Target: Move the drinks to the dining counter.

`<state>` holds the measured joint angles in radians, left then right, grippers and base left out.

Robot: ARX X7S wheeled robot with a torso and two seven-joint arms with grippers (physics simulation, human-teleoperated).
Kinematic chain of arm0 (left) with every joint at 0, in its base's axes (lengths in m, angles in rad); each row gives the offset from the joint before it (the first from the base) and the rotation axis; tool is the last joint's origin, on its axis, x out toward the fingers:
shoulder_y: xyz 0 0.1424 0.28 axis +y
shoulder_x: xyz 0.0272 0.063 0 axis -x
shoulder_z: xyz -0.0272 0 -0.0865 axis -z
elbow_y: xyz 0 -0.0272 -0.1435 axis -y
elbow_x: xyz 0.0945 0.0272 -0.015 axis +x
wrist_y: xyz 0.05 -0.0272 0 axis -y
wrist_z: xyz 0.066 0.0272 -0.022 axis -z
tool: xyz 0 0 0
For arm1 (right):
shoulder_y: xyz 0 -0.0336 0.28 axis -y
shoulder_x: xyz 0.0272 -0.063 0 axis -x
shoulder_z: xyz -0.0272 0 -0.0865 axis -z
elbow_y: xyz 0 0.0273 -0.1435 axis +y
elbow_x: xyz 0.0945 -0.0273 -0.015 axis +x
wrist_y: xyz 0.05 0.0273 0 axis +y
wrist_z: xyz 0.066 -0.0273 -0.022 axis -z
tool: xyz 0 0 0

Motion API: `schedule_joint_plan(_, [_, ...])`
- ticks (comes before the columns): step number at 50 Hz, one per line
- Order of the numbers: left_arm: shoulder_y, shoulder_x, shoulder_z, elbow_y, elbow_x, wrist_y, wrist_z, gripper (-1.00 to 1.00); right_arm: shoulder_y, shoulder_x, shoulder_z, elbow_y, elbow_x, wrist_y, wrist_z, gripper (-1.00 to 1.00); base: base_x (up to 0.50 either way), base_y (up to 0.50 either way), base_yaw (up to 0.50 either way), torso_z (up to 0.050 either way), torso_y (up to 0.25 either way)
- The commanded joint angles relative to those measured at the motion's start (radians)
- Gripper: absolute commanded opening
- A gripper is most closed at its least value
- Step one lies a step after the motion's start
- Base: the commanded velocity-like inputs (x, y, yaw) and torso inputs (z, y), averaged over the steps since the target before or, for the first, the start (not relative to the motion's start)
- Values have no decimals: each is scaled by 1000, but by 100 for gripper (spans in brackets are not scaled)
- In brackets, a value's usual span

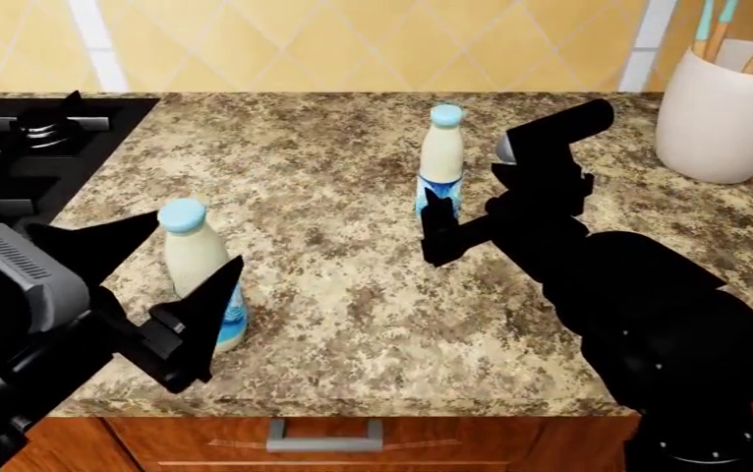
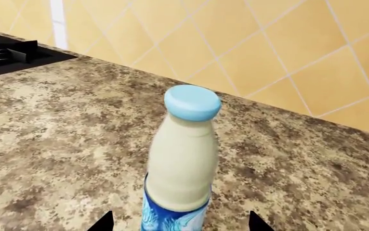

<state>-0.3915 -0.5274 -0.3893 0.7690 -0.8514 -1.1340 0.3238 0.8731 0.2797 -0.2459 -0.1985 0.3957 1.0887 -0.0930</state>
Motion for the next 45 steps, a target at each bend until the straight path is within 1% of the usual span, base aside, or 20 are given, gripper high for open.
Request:
schedule_joint_plan(1, [-32, 0, 111, -72, 70, 47, 15, 100, 1, 5, 4, -3, 8, 4, 1, 100, 0, 0, 0, 0, 0])
schedule_joint_plan(16, [-19, 7, 184, -161, 146, 124, 35, 100, -8, 13, 0, -5, 12, -1, 5, 100, 0, 0, 0, 0, 0])
schedule_joint_plan(17, [-18, 6, 186, -160, 153, 128, 31, -100, -7, 13, 1, -7, 13, 1, 6, 100, 0, 0, 0, 0, 0])
schedule_joint_plan(31, [1, 3, 151, -110, 137, 130, 8, -100, 13, 4, -19, 23, 16, 3, 1, 100, 0, 0, 0, 0, 0])
schedule_joint_plan(33, [-7, 8, 148, -109, 144, 136, -4, -100, 19, 2, -22, 33, 18, 2, -3, 100, 0, 0, 0, 0, 0])
schedule_joint_plan(38, [-47, 41, 97, -98, 125, 125, -61, -100, 33, -7, -26, 65, 22, -11, -14, 100, 0, 0, 0, 0, 0])
schedule_joint_plan(42, [-57, 46, 89, -88, 126, 122, -83, -100, 48, -14, -30, 87, 22, -19, -17, 100, 0, 0, 0, 0, 0])
schedule_joint_plan(45, [-78, 52, 64, -57, 88, 92, -104, -100, 71, -23, -41, 137, 14, -42, -29, 100, 0, 0, 0, 0, 0])
